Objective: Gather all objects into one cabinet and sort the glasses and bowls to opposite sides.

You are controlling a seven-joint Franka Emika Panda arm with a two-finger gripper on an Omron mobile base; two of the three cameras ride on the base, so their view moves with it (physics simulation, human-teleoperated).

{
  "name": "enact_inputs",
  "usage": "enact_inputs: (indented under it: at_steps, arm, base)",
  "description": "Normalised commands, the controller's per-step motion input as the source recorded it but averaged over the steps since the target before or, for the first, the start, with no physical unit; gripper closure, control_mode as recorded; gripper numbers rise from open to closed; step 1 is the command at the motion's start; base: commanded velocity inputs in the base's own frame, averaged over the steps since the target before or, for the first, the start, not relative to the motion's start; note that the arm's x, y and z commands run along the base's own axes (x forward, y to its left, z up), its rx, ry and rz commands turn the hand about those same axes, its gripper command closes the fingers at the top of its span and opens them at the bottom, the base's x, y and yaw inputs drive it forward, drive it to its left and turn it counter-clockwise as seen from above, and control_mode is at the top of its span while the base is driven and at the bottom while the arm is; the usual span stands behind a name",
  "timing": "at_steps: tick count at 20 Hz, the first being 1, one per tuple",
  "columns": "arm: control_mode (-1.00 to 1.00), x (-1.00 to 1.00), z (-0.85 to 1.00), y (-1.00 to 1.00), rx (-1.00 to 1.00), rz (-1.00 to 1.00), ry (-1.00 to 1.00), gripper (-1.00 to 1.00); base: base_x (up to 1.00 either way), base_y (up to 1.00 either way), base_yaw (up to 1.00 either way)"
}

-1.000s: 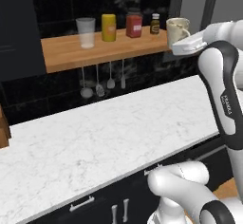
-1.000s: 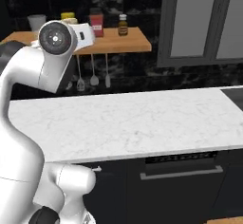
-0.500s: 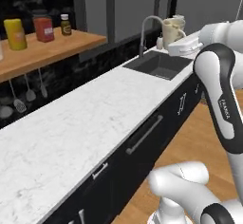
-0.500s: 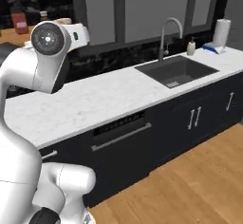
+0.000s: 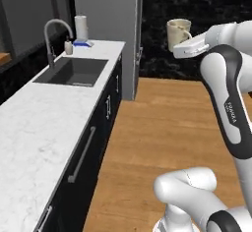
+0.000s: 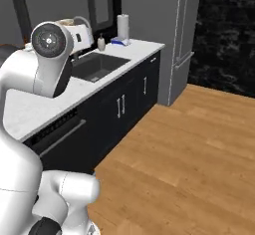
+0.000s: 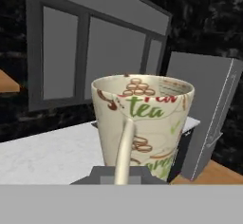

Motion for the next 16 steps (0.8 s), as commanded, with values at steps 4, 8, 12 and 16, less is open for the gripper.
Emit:
enact_inputs:
  at_steps: [4, 8, 12, 16]
  arm:
    - [1.00, 0.00, 0.00, 0.00, 0.00, 0.00, 0.00, 1.00]
    - [1.00, 0.00, 0.00, 0.00, 0.00, 0.00, 0.00, 1.00]
    - [1.00, 0.00, 0.00, 0.00, 0.00, 0.00, 0.00, 1.00]
    - [1.00, 0.00, 0.00, 0.00, 0.00, 0.00, 0.00, 1.00]
  base:
    - [0.00, -0.81, -0.64]
    - [0.04, -0.67, -0.64]
    - [0.56, -0.34, -0.53]
    - [0.98, -0.01, -0.46]
